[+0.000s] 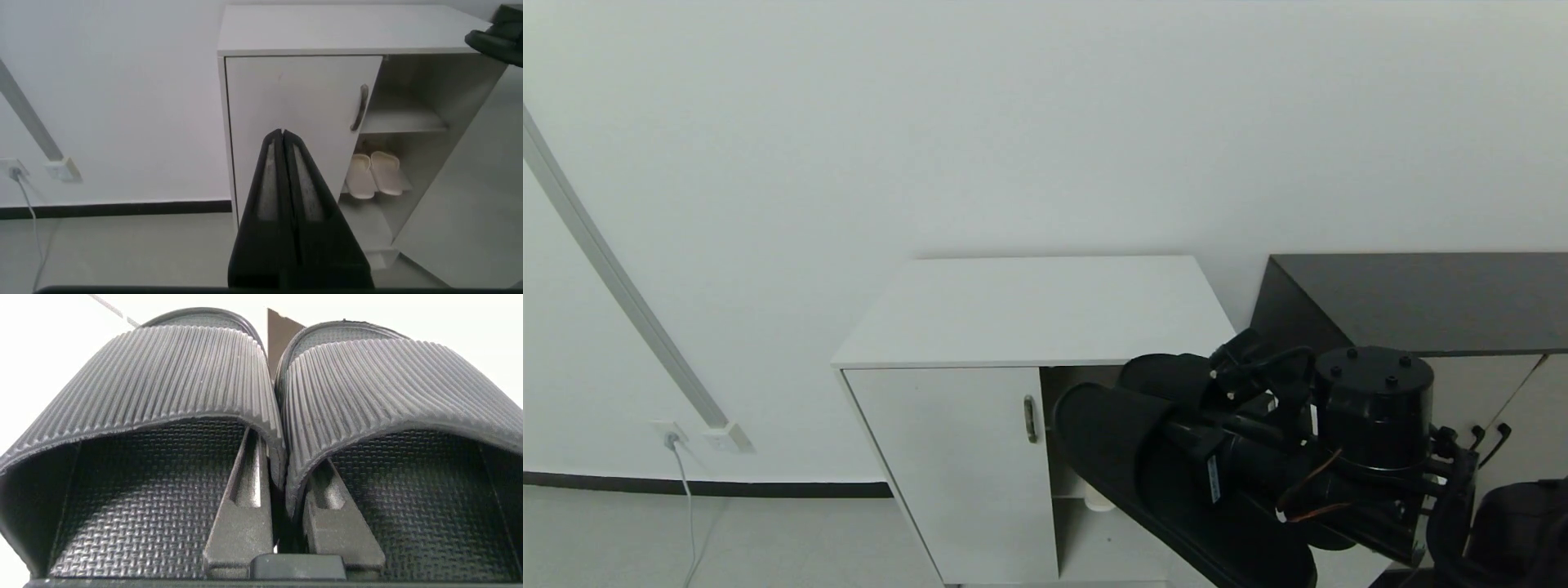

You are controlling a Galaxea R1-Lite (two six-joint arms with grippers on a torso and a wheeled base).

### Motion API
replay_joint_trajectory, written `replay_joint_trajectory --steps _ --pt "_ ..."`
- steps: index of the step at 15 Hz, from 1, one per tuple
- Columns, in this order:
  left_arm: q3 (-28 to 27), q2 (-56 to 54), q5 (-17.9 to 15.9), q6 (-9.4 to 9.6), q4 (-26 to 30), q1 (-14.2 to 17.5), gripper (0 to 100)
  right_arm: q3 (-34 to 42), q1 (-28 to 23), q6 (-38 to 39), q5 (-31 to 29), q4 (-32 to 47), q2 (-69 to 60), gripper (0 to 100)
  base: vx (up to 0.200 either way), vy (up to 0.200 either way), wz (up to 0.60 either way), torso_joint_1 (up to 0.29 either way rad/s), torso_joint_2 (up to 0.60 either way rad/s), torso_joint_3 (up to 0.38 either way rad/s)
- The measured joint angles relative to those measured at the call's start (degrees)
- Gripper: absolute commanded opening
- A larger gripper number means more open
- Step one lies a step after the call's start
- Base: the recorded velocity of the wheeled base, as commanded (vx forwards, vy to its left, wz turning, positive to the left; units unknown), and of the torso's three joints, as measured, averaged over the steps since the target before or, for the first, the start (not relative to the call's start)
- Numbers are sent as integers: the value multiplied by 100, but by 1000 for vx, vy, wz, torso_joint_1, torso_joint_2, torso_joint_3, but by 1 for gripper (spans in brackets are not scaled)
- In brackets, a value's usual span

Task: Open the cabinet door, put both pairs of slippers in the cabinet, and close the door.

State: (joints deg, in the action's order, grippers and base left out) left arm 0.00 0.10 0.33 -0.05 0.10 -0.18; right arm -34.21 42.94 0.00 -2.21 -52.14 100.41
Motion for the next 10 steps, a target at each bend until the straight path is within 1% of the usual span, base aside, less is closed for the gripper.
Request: replay_joint_trajectory --steps 3,10 --pt "0 0 -1 -2 -2 0 0 6 2 0 2 2 5 0 0 0 0 -186 422 248" --pt "0 0 0 -2 0 0 0 34 2 -7 0 2 13 0 0 0 0 -219 546 317"
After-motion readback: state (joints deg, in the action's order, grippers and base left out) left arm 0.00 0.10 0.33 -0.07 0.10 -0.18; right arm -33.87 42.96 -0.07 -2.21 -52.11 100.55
